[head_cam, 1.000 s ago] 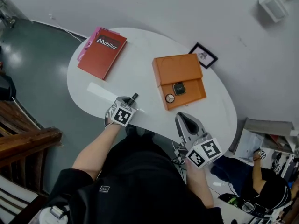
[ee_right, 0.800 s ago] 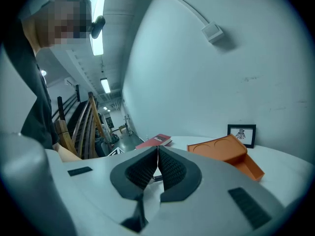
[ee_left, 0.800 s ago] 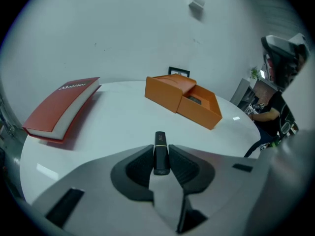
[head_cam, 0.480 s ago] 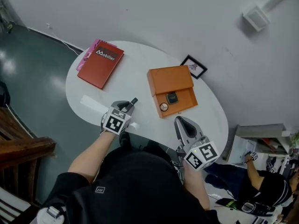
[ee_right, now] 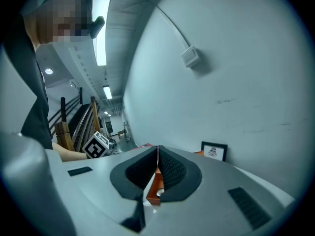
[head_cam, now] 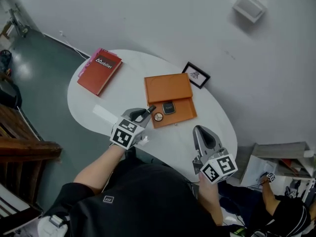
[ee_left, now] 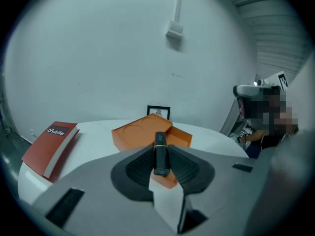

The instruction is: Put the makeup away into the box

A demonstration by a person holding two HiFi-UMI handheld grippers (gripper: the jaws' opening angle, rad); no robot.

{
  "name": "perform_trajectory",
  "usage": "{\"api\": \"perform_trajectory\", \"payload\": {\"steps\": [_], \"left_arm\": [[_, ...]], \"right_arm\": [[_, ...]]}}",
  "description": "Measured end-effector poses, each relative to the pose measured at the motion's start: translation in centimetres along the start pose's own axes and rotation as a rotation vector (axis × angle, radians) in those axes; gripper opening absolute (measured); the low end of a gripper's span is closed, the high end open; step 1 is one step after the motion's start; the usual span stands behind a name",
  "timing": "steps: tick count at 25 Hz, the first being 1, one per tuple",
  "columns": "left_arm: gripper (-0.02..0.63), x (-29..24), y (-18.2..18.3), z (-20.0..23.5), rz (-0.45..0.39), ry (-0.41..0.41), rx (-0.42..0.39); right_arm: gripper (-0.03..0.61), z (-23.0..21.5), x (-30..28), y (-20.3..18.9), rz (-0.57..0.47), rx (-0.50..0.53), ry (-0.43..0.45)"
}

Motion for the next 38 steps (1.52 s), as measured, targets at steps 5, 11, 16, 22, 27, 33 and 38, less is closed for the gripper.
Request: {"api": "perform_trajectory", "payload": {"steps": [5,11,16,22,27,33,38], "left_arm": [[0.103,-3.8,2.2,-6.1,0.004,0.013,-0.002],[0.102,-8.2,3.0,-10.0,0.054,0.004,-0.019],[0.101,-11.9,2.1,-10.3,0.114,-0.024,-0.026],[0.103,-15.3,0.8,-10.2,0.18,-0.057,-0.047],[0.103,-17.6,-0.6,-10.1,0.235,-0.091,-0.007],[0.103,-19.8,-2.7,-9.8,0.327,-0.085,0.056],[0.104,-21.5,-3.4,-9.9,0.355,-0.069,0.041]], "right_arm": [[0.035,-6.6,6.3,-1.0,0.024,-0.034,-0.018],[0.035,-11.5,10.9,-2.1,0.022,-0.102,-0.072],[0.035,-13.0,11.7,-1.8,-0.017,-0.154,-0.12],[0.035,-14.0,12.8,-2.1,0.017,-0.161,-0.175],[0.035,-14.5,12.9,-2.4,0.019,-0.181,-0.204],[0.035,-14.6,13.5,-2.3,0.002,-0.196,-0.226],[0.035,-14.9,14.2,-2.9,0.014,-0.212,-0.256]]}}
Point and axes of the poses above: the fingertips, and each gripper's own axes: x backward along the fingers, z to its left, y out of its top, the point moved 2 cm from there along x, backward along the fingers, and after that the axes turned 5 degrees about -z, right-handed, at the moved point
